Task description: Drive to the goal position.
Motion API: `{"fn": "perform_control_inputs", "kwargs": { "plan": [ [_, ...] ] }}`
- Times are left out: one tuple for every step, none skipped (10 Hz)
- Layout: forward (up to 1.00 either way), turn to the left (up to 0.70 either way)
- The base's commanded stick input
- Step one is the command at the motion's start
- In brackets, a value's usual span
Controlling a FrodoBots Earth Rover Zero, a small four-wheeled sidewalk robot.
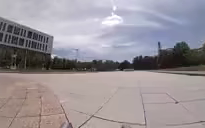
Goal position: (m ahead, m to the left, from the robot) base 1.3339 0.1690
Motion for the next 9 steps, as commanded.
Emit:
{"fn": "perform_control_inputs", "kwargs": {
  "plan": [
    [0.7, 0.0],
    [0.7, 0.0],
    [0.7, 0.0],
    [0.7, 0.0],
    [0.7, 0.0],
    [0.7, 0.0],
    [0.7, 0.0],
    [0.7, 0.0],
    [0.7, 0.0]
  ]
}}
